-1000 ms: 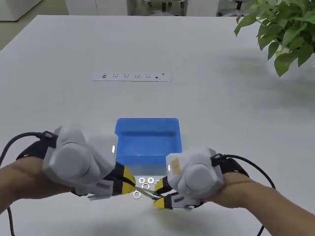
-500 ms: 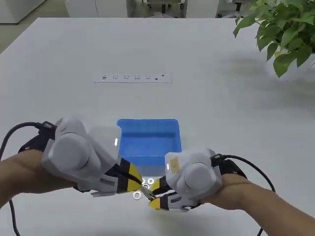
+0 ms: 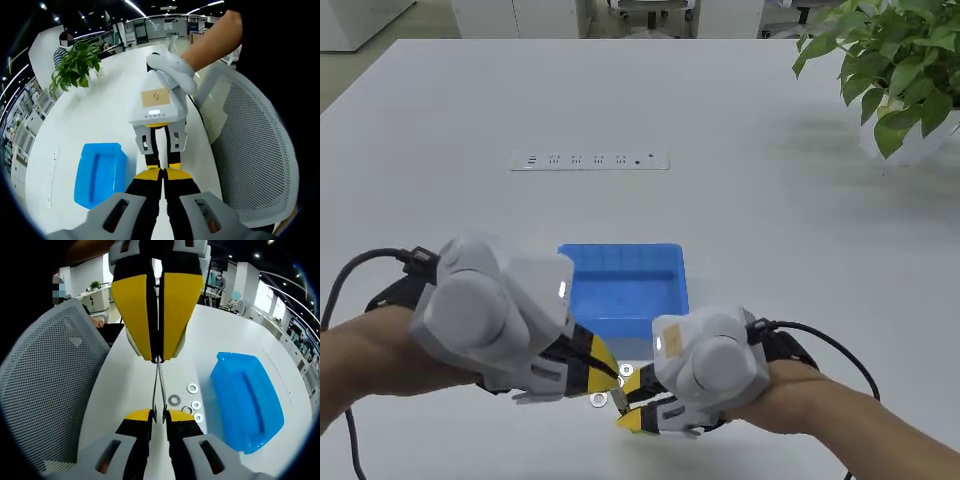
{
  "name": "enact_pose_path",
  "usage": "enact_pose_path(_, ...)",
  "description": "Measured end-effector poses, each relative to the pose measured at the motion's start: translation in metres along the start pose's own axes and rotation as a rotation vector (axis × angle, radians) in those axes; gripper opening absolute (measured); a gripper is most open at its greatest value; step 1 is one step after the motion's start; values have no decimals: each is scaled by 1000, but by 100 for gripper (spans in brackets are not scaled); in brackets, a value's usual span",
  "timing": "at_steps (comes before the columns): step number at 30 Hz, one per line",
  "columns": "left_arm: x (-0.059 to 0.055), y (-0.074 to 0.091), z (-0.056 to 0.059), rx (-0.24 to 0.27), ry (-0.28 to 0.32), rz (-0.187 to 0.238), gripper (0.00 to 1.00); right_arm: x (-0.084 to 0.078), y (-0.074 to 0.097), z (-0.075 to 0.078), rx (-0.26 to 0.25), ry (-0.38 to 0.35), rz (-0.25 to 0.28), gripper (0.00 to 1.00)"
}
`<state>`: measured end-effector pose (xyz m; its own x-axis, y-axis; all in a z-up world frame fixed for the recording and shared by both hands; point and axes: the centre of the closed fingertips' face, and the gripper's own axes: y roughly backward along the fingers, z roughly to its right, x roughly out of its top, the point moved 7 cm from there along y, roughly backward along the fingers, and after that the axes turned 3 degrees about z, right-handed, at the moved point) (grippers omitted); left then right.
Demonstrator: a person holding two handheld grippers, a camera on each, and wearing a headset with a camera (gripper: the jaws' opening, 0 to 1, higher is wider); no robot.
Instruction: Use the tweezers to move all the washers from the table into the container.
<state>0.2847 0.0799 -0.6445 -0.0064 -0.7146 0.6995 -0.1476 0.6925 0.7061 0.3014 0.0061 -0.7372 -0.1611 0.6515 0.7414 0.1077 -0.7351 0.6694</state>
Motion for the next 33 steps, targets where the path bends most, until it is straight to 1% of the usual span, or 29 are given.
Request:
enact_pose_path(5,-3,-3,2,5,5,5,5,-2,0,-1,0,-3,-5,13)
enact_pose_path(6,-2,-3,2,6,6,16,5,-2,0,-1,0,-5,-5,13)
enact_pose_path(12,-1,-4,2,12,20,33,5,-2,0,-2,-2,-9,-1,14)
enact_pose_path(17,0,-5,2,24,33,61,5,-1,2,-3,-5,-21,9,17)
enact_pose_path(20,0,-6,2,32,40,70,5,-2,3,-2,-12,-24,9,18)
enact_pose_path(25,-1,-6,1,35,47,71,5,-2,7,-1,-30,-35,10,23)
enact_pose_path(28,-1,-5,1,34,47,65,5,-2,12,-1,-40,-56,18,25)
enact_pose_path(30,-2,-5,1,34,45,62,5,-3,16,1,-66,-71,17,26)
enact_pose_path(33,-3,-4,1,35,48,59,5,-5,23,2,-83,-91,20,29)
